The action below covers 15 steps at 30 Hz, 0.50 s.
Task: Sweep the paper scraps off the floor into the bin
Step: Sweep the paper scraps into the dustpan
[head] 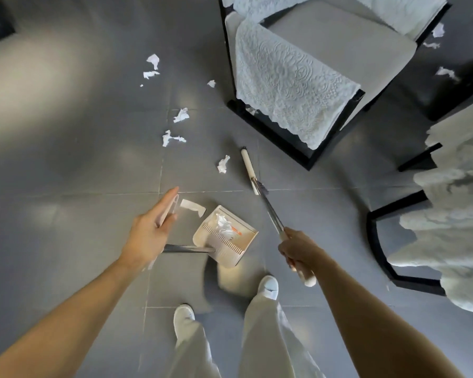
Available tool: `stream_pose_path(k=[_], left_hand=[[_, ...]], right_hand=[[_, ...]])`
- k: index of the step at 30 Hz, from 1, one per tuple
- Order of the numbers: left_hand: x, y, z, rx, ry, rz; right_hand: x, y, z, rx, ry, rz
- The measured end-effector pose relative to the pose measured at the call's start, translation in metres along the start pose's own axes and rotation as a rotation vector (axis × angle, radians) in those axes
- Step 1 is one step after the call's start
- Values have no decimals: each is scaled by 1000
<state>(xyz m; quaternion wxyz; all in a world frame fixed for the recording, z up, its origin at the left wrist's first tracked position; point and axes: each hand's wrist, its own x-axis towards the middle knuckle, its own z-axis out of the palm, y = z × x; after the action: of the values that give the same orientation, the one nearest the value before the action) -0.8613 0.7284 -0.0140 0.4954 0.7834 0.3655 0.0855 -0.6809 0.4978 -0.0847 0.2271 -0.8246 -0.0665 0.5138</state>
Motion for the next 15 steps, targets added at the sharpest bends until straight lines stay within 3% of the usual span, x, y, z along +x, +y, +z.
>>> stream_pose_path(k=[6, 15], left_hand=[[-24, -49, -68, 114, 86, -86], [-23, -115, -165, 83, 104, -100]], right_hand=[[-30, -54, 81, 160, -79, -21], [-30, -111, 165, 59, 117, -44]])
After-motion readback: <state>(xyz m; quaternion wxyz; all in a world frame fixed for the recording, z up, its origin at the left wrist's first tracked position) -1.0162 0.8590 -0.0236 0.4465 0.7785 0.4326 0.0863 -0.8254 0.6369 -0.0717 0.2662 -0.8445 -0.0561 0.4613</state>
